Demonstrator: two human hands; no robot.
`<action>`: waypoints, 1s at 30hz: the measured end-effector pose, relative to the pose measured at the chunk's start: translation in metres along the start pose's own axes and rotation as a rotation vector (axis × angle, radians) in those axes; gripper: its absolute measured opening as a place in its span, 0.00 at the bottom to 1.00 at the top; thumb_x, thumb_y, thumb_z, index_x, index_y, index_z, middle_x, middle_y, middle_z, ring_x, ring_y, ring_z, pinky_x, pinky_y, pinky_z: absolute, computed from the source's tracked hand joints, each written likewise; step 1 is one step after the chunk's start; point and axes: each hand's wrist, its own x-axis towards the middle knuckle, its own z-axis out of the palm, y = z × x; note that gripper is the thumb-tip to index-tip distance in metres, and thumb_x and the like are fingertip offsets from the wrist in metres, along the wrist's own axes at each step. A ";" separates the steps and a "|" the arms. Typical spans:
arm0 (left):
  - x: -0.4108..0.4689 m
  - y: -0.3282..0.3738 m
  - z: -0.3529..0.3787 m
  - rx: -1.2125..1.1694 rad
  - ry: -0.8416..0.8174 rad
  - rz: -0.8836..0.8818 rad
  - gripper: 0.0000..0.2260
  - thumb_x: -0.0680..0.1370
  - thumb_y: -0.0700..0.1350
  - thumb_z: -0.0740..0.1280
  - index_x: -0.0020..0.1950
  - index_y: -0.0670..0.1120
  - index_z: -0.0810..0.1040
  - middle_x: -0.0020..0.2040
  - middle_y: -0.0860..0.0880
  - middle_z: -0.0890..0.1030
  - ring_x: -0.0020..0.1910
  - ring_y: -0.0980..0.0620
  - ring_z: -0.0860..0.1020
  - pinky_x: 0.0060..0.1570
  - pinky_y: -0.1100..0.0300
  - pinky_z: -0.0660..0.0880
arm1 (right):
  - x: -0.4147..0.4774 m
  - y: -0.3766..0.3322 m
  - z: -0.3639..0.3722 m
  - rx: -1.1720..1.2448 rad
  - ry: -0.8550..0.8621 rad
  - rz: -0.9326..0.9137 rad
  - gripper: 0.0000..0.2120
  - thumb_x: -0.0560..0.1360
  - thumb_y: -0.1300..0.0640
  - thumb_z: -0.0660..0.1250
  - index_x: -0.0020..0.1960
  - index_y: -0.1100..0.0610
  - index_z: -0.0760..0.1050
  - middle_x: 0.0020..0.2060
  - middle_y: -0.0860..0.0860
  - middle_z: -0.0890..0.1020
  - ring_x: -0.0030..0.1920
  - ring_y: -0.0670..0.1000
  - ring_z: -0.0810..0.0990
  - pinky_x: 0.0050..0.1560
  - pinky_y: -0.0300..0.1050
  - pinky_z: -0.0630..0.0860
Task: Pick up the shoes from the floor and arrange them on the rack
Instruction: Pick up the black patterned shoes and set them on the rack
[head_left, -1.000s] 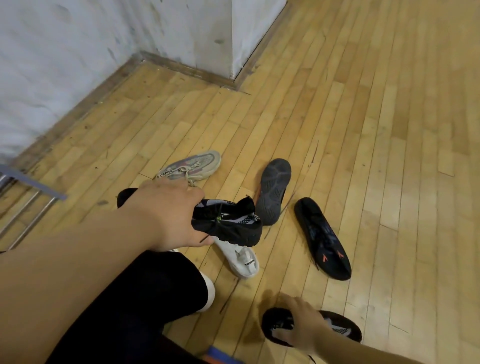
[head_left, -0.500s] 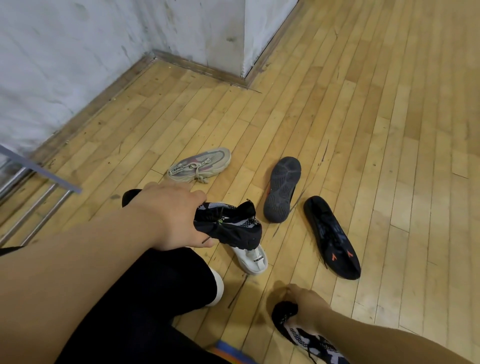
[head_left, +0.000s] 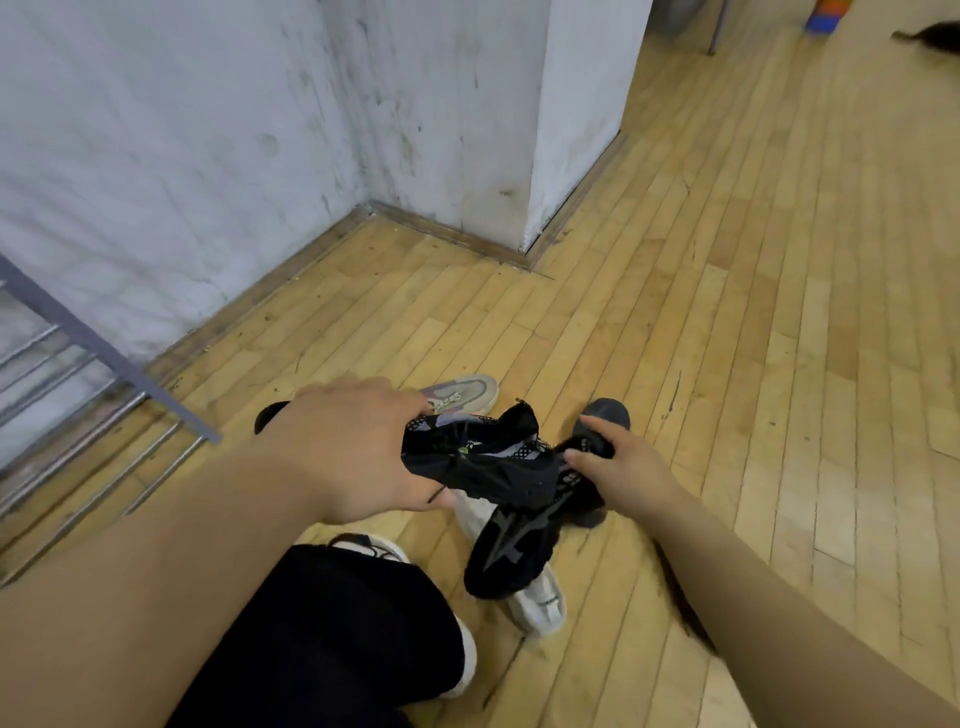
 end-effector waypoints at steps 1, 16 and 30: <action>-0.012 -0.011 -0.012 -0.014 0.055 -0.020 0.35 0.63 0.81 0.60 0.65 0.65 0.69 0.50 0.61 0.73 0.54 0.53 0.73 0.56 0.52 0.74 | 0.005 -0.023 -0.003 0.065 0.047 0.019 0.31 0.76 0.42 0.73 0.77 0.43 0.69 0.71 0.49 0.75 0.64 0.57 0.80 0.59 0.57 0.83; -0.282 -0.230 0.007 -0.215 0.610 -0.606 0.44 0.57 0.87 0.56 0.65 0.65 0.75 0.50 0.64 0.76 0.51 0.59 0.75 0.51 0.54 0.75 | -0.082 -0.416 0.187 0.344 -0.317 -0.500 0.17 0.79 0.54 0.73 0.67 0.47 0.76 0.56 0.47 0.79 0.49 0.50 0.82 0.40 0.50 0.86; -0.354 -0.347 0.075 -0.435 0.884 -0.781 0.35 0.61 0.78 0.70 0.65 0.66 0.74 0.51 0.62 0.78 0.52 0.56 0.77 0.53 0.52 0.77 | -0.105 -0.511 0.395 0.827 -0.464 -0.216 0.15 0.82 0.56 0.66 0.68 0.56 0.72 0.60 0.59 0.81 0.56 0.58 0.83 0.43 0.51 0.83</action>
